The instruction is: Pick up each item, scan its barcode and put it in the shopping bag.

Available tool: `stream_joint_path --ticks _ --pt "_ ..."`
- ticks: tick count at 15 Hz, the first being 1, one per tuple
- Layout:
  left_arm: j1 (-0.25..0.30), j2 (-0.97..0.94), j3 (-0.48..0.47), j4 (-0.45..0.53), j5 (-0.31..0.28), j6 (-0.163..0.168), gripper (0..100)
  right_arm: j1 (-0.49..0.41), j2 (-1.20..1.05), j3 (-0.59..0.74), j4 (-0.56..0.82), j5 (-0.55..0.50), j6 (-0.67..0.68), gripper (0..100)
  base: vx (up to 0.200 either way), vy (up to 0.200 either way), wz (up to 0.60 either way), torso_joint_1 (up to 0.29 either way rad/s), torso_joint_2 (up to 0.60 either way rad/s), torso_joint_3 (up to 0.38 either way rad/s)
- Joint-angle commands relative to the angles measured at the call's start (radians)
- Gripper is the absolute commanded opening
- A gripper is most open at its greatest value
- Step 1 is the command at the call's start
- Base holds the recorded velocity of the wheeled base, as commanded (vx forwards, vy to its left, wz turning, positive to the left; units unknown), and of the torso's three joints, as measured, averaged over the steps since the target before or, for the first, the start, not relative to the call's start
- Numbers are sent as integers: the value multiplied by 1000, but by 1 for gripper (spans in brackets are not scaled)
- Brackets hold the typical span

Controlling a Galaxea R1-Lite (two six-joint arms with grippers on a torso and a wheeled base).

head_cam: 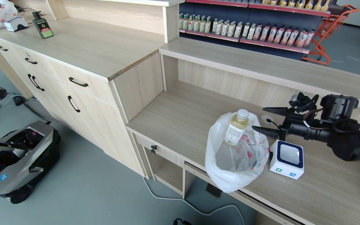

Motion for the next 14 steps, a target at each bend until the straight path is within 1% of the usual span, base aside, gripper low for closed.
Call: stream_joint_path --ticks 1,3,4,5,6,7,8,9,10,11,12,13,14 --pt "0 0 0 0 0 0 100 -92 -267 84 56 0 -14 100 0 0 0 0 0 0" --pt "0 0 0 0 0 0 100 -130 -356 57 122 -27 -14 100 0 0 0 0 0 0" --pt "0 0 0 0 0 -1 100 -141 -387 28 148 -135 -14 100 0 0 0 0 0 0" --pt "0 0 0 0 0 0 100 -141 -421 2 186 -291 0 100 0 0 0 0 0 0" --pt "0 0 0 0 0 0 100 -138 -471 -40 288 -469 32 100 0 0 -600 -2 7 2" --pt "0 0 0 0 0 0 100 -138 -493 -66 352 -543 45 100 0 0 -600 7 2 2" --pt "0 0 0 0 0 0 100 -138 -543 -144 538 -732 83 100 0 0 -600 2 2 2" --pt "0 0 0 0 0 0 100 -138 -569 -176 624 -873 152 100 0 0 -600 -2 2 7" --pt "0 0 0 0 0 0 100 -138 -575 -190 659 -959 198 100 0 0 -600 12 2 -12" --pt "0 0 0 0 0 0 100 -144 -569 -205 739 -1189 318 100 0 0 -600 2 2 2" --pt "0 0 0 0 0 0 100 -156 -559 -205 794 -1318 382 100 0 0 -600 -2 2 12" --pt "0 0 0 0 0 0 100 -184 -545 -204 835 -1391 428 100 0 0 -600 2 2 2" --pt "0 0 0 0 0 -1 100 -231 -509 -189 889 -1454 497 100 0 0 -600 2 -2 7"
